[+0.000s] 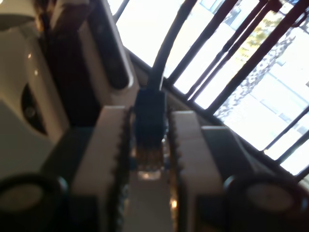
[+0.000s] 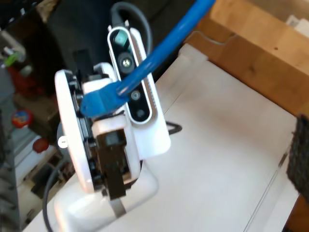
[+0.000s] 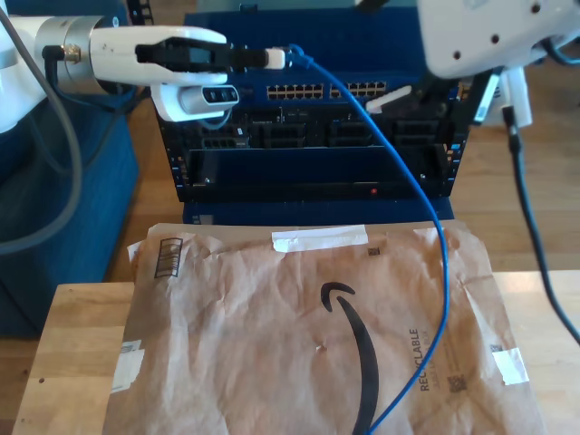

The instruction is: Grab the cable and plug it in

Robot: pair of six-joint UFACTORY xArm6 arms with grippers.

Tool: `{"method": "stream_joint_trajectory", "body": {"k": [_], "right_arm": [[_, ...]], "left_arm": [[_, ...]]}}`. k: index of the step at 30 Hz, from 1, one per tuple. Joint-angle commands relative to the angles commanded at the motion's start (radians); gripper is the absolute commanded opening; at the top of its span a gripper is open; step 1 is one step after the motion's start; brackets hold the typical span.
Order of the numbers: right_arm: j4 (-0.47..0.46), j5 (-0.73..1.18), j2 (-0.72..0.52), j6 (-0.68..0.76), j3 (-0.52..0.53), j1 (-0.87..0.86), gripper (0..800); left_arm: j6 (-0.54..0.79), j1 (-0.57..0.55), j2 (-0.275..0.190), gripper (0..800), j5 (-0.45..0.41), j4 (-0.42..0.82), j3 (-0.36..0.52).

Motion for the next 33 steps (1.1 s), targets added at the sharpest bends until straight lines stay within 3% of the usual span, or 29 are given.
{"method": "stream_joint_trajectory", "body": {"k": [8, 28, 33], "right_arm": [[0.149, -0.101, -0.08, -0.098, 0.054, 0.0, 797], [0.153, -0.213, -0.149, -0.161, 0.147, 0.048, 797], [0.155, -0.339, -0.155, -0.164, 0.195, 0.115, 798]], "left_arm": [[-0.002, 0.0, 0.026, 3, 0.052, -0.04, 0.002], [-0.04, -0.006, 0.017, 3, 0.094, -0.101, -0.031], [-0.049, -0.009, 0.015, 3, 0.092, -0.115, -0.029]]}}
